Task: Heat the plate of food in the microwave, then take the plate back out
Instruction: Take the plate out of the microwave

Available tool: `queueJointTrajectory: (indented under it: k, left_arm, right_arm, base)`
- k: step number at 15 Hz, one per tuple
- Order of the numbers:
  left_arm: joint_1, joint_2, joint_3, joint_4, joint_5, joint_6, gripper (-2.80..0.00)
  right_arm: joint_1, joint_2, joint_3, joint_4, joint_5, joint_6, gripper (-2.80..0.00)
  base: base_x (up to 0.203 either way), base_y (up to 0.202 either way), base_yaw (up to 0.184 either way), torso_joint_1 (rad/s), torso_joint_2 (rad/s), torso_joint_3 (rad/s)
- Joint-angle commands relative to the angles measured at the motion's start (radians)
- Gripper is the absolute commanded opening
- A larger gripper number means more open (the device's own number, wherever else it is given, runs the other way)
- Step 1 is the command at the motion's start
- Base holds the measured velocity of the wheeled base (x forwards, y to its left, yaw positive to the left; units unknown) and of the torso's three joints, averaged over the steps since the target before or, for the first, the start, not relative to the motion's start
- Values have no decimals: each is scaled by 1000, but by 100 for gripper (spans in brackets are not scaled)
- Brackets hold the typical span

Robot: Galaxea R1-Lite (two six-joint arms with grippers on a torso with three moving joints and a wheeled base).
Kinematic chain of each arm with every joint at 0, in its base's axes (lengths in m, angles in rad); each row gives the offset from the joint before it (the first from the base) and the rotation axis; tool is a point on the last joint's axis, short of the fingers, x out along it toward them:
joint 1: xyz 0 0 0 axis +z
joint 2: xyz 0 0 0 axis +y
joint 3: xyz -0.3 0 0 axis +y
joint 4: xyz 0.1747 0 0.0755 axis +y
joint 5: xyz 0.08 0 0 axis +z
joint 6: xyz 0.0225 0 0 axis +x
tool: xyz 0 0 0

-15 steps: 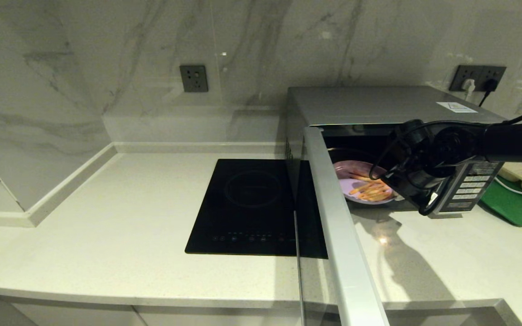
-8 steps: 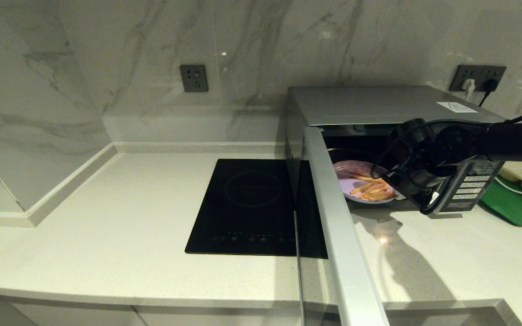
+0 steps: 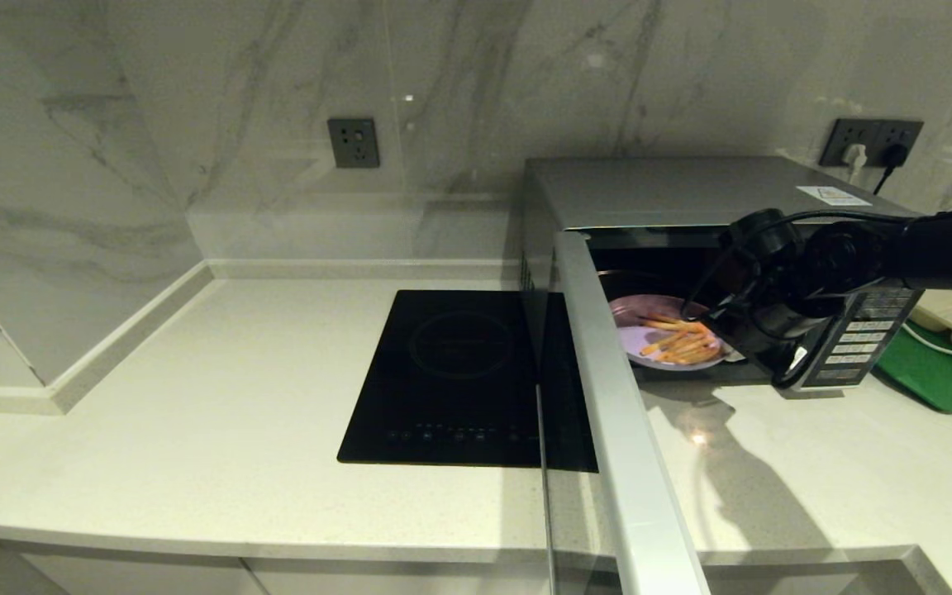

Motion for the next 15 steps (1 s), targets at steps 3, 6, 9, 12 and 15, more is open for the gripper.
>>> queueJointTrajectory:
  k: [3, 6, 9, 12, 15]
  left_arm:
    - [0, 0, 0, 0, 0, -1, -280]
    - [0, 0, 0, 0, 0, -1, -280]
    - [0, 0, 0, 0, 0, -1, -280]
    - [0, 0, 0, 0, 0, -1, -280]
    - [0, 0, 0, 0, 0, -1, -280]
  right_arm:
    - [1, -34, 21, 3, 4, 6, -280]
    - [1, -52, 47, 3, 26, 10, -280]
    - [1, -73, 69, 1, 45, 13, -280]
    - [-4, -96, 90, 1, 55, 28, -280]
    - [-11, -152, 139, -5, 76, 30, -280]
  base:
    - [0, 0, 0, 0, 0, 0]
    - [0, 0, 0, 0, 0, 0]
    - [0, 0, 0, 0, 0, 0]
    - [0, 0, 0, 0, 0, 0]
    - [0, 0, 0, 0, 0, 0]
